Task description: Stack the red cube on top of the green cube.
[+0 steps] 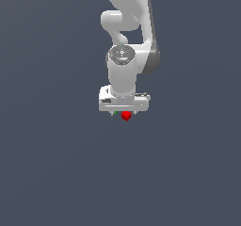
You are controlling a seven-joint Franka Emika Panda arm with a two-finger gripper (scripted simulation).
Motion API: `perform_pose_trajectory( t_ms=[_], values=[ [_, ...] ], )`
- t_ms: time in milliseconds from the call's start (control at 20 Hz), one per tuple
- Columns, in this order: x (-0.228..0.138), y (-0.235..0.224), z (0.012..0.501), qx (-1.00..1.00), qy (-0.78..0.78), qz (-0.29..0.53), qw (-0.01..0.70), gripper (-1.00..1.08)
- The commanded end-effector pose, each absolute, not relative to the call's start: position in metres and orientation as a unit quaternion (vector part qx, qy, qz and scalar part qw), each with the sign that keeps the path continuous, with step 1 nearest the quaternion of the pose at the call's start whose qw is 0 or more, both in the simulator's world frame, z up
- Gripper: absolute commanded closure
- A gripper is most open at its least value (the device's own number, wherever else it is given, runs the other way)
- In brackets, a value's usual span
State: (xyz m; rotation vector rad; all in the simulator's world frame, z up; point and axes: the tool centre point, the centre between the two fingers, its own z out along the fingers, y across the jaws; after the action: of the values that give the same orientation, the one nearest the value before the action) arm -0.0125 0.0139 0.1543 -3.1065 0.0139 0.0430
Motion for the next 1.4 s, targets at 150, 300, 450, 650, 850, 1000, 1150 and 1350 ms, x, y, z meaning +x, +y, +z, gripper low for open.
perform_pose_trajectory(
  t_ms=[150, 300, 450, 650, 850, 1000, 1150, 1350],
  values=[
    [-0.013, 0.014, 0.154, -1.0, 0.008, 0.014, 0.017, -0.92],
    [-0.016, 0.014, 0.151, -1.0, 0.017, 0.013, 0.017, -0.92],
    [-0.019, 0.013, 0.148, -0.999, 0.033, 0.013, 0.016, -0.92],
    [-0.026, 0.013, 0.141, -0.998, 0.064, 0.012, 0.015, -0.92],
    [-0.036, 0.013, 0.131, -0.994, 0.104, 0.01, 0.013, -0.92],
    [-0.045, 0.014, 0.123, -0.99, 0.141, 0.008, 0.011, -0.92],
    [-0.053, 0.015, 0.114, -0.984, 0.179, 0.007, 0.009, -0.92],
    [-0.065, 0.018, 0.102, -0.974, 0.228, 0.005, 0.007, -0.92]
  ],
)
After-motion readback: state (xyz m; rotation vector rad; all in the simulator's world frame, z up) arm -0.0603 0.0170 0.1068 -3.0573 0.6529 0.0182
